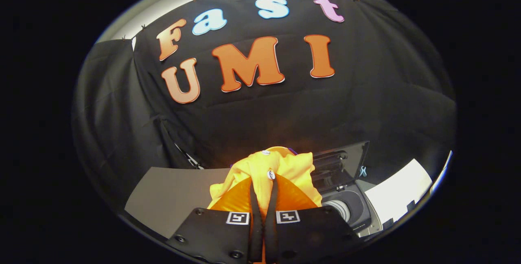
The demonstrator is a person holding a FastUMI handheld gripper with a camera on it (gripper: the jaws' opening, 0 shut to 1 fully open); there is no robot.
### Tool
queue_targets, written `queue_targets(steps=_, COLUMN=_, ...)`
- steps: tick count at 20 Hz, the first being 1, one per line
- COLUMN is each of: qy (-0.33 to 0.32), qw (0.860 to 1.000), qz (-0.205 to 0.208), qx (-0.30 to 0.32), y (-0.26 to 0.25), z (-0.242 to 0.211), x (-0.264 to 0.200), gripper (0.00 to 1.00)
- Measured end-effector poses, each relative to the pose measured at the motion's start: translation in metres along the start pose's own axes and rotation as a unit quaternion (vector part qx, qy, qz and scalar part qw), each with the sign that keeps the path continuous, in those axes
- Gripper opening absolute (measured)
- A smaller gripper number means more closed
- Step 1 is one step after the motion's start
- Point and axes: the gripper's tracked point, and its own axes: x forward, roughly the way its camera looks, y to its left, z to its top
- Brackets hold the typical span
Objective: Put the clothes into the washing machine and then close the washing machine lid.
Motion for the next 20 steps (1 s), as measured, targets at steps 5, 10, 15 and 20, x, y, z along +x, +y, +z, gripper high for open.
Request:
queue_targets(steps=5, qy=0.019, qw=1.000, qz=-0.020, qx=0.009, y=-0.076, z=-0.018, x=0.015, gripper=0.10)
queue_targets(steps=10, qy=0.054, qw=0.998, qz=-0.030, qx=0.007, y=-0.137, z=-0.057, x=0.042, gripper=0.10)
queue_targets(steps=15, qy=0.101, qw=0.994, qz=-0.031, qx=0.010, y=-0.174, z=-0.114, x=0.090, gripper=0.10)
queue_targets(steps=20, qy=0.124, qw=0.992, qz=-0.033, qx=-0.004, y=-0.181, z=-0.163, x=0.117, gripper=0.10)
